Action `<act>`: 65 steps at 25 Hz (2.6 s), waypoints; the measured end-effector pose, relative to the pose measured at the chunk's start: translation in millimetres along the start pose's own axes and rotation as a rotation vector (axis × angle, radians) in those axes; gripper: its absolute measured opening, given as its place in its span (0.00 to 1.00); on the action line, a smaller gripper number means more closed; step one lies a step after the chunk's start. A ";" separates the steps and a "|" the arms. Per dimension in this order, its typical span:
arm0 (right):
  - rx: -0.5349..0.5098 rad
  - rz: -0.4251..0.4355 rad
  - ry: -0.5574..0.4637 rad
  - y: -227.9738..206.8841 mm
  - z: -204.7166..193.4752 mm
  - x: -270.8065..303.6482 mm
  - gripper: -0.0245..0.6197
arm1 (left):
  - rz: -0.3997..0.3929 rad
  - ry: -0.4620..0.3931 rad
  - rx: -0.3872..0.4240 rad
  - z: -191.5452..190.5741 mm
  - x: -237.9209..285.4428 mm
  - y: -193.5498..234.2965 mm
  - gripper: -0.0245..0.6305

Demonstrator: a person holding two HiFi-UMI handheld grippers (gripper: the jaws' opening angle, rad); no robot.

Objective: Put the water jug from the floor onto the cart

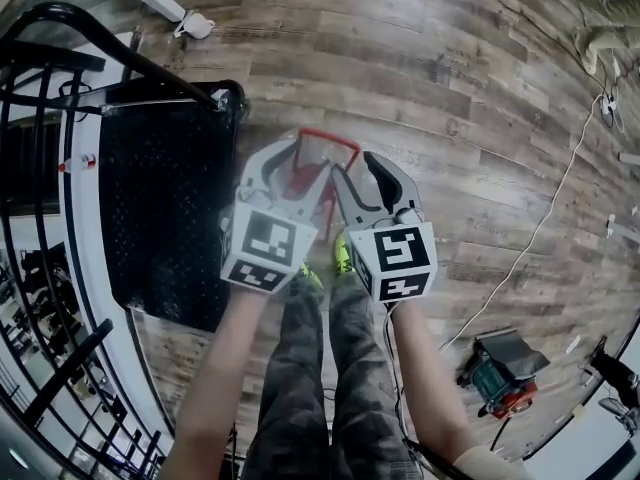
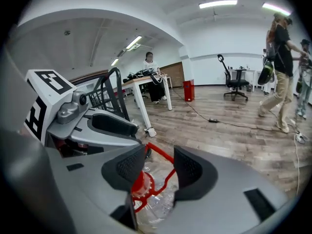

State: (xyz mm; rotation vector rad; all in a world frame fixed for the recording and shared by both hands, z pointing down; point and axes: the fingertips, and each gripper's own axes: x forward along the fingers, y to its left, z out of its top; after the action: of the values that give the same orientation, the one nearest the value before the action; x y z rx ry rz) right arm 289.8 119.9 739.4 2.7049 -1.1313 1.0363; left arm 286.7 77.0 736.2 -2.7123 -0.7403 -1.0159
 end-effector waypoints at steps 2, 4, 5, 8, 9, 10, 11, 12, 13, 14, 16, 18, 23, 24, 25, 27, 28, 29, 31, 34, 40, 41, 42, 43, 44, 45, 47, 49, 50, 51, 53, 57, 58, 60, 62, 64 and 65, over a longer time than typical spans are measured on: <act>0.015 -0.014 0.006 -2.9 -7.3 9.2 0.31 | -0.015 0.029 -0.016 -14.4 10.2 3.5 0.33; 0.011 -0.024 0.012 -5.9 -13.4 16.7 0.31 | -0.009 0.028 -0.011 -20.0 17.4 6.9 0.34; 0.004 -0.028 0.017 -7.4 -16.2 19.9 0.32 | -0.004 0.025 -0.008 -21.3 20.3 8.6 0.34; 0.000 -0.036 0.028 -12.7 -24.0 27.5 0.32 | -0.004 0.032 -0.007 -26.2 31.1 11.3 0.34; 0.006 -0.037 0.031 -14.9 -26.7 30.0 0.32 | -0.006 0.036 -0.005 -27.8 35.1 11.9 0.34; 0.013 -0.038 0.035 -17.2 -29.7 32.7 0.32 | -0.007 0.039 -0.002 -29.7 39.1 12.9 0.34; 0.015 -0.040 0.039 -19.6 -32.9 35.7 0.32 | -0.007 0.043 -0.002 -32.2 42.9 14.2 0.34; 0.013 -0.043 0.044 -22.0 -36.2 38.7 0.32 | -0.007 0.048 -0.005 -35.3 46.7 15.7 0.34; 0.012 -0.046 0.047 -23.7 -39.3 41.7 0.32 | -0.007 0.052 -0.010 -39.1 50.1 17.4 0.34; 0.015 -0.046 0.049 -24.4 -42.0 44.8 0.32 | -0.007 0.056 -0.019 -43.6 53.3 19.2 0.34; 0.027 -0.046 0.055 -25.3 -45.8 50.5 0.32 | -0.007 0.068 -0.037 -53.3 58.5 23.3 0.34; 0.033 -0.052 0.062 -28.4 -48.9 54.9 0.32 | -0.006 0.075 -0.053 -60.1 62.4 26.9 0.34; 0.081 -0.056 0.093 -36.3 -58.7 66.0 0.32 | -0.013 0.073 -0.070 -63.8 71.7 33.0 0.34; 0.088 -0.052 0.096 -36.6 -58.9 68.5 0.32 | -0.015 0.077 -0.068 -63.9 74.0 34.2 0.34; 0.089 -0.052 0.099 -37.3 -59.2 70.6 0.32 | -0.016 0.081 -0.066 -64.2 76.3 35.3 0.34; 0.084 -0.056 0.105 -38.9 -60.1 74.7 0.29 | -0.021 0.092 -0.070 -66.3 81.2 37.7 0.34; 0.084 -0.058 0.108 -39.5 -60.6 77.1 0.28 | -0.023 0.097 -0.073 -68.0 83.8 39.4 0.34; 0.088 -0.057 0.109 -39.7 -60.8 79.6 0.27 | -0.025 0.102 -0.076 -69.7 86.3 41.1 0.34; 0.096 -0.054 0.111 -39.5 -61.2 83.5 0.26 | -0.028 0.108 -0.078 -72.1 89.9 42.5 0.34; 0.100 -0.053 0.108 -39.2 -61.8 87.9 0.26 | -0.026 0.111 -0.074 -74.8 92.7 43.6 0.34; 0.113 -0.050 0.180 -42.1 -78.7 98.4 0.23 | -0.061 0.131 -0.105 -85.8 98.5 42.0 0.33; 0.121 -0.049 0.171 -42.6 -76.7 100.1 0.23 | -0.058 0.124 -0.106 -85.1 98.6 42.5 0.31; 0.127 -0.047 0.160 -43.0 -73.6 102.1 0.22 | -0.056 0.119 -0.104 -84.3 98.9 42.7 0.28; 0.129 -0.045 0.152 -43.2 -71.0 104.0 0.20 | -0.058 0.117 -0.100 -84.0 99.4 42.3 0.25; 0.126 -0.044 0.149 -42.9 -69.4 105.6 0.18 | -0.062 0.115 -0.097 -83.9 99.8 41.4 0.22; 0.122 -0.042 0.148 -41.5 -68.2 106.9 0.16 | -0.064 0.113 -0.094 -84.0 99.7 40.6 0.19; 0.117 -0.038 0.145 -37.9 -65.5 109.2 0.14 | -0.061 0.107 -0.099 -84.3 98.7 41.3 0.15; 0.117 -0.035 0.143 -35.5 -64.6 109.0 0.14 | -0.064 0.106 -0.115 -85.3 97.3 40.8 0.14; 0.120 -0.034 0.142 -34.6 -64.4 107.8 0.14 | -0.068 0.104 -0.118 -85.2 96.2 39.2 0.09; 0.122 -0.032 0.140 -33.9 -64.0 106.4 0.14 | -0.069 0.100 -0.119 -84.3 94.9 37.9 0.08; 0.121 -0.024 0.143 -32.4 -63.4 102.9 0.13 | -0.064 0.091 -0.124 -81.6 91.9 36.6 0.07; 0.110 -0.009 0.157 -25.1 -61.3 91.2 0.12 | -0.061 0.079 -0.144 -77.1 82.6 32.2 0.06; 0.108 -0.010 0.153 -23.4 -59.5 87.8 0.12 | -0.063 0.078 -0.141 -75.6 79.6 30.1 0.06; 0.102 -0.013 0.155 -20.2 -59.0 80.9 0.12 | -0.065 0.082 -0.137 -74.2 73.6 26.0 0.05; 0.097 -0.018 0.158 -16.6 -59.8 73.6 0.12 | -0.063 0.082 -0.144 -72.6 66.7 22.6 0.05; 0.092 -0.024 0.153 -13.8 -57.5 65.1 0.12 | -0.061 0.076 -0.143 -67.1 59.3 19.1 0.05; 0.090 -0.026 0.151 -12.9 -55.1 61.0 0.12 | -0.060 0.072 -0.137 -63.1 55.9 17.8 0.05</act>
State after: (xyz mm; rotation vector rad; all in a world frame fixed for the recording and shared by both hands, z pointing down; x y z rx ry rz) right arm 298.2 106.3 821.1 2.6457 -1.0459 1.2916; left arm 295.6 64.4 821.0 -2.7650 -0.7710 -1.2145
